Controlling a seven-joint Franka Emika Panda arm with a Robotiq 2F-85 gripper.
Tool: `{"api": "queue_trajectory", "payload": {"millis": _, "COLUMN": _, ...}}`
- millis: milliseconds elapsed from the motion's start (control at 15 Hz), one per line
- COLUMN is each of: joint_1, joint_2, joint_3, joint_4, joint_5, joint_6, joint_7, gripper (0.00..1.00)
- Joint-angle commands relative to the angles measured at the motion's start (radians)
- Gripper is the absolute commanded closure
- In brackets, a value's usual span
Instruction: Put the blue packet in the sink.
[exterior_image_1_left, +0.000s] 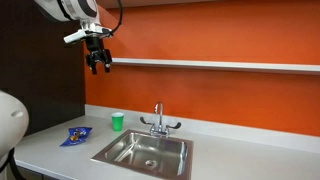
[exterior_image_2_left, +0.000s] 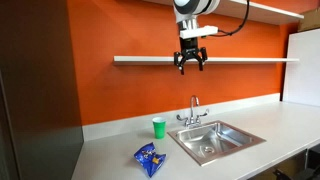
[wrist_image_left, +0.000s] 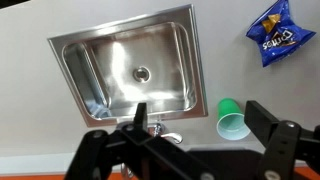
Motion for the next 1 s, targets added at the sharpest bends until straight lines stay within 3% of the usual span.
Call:
{"api": "queue_trajectory", "payload": {"millis": 0, "joint_1": 0.023, "joint_2": 0.003, "joint_3": -0.02, "joint_4": 0.002, "joint_5": -0.007, "joint_6": -0.002, "joint_7": 0.005, "gripper": 0.0}}
{"api": "queue_trajectory", "payload": {"millis": 600, "joint_1": 0.115, "joint_2": 0.038, "joint_3": -0.07, "joint_4": -0.04, "joint_5": 0.112, "joint_6": 0.097, "joint_7": -0.311, "gripper": 0.0}}
{"api": "queue_trajectory", "payload": {"millis": 933, "joint_1": 0.143, "joint_2": 0.1, "joint_3": -0.066, "joint_4": -0.055, "joint_5": 0.131, "joint_6": 0.16, "joint_7": -0.405, "gripper": 0.0}}
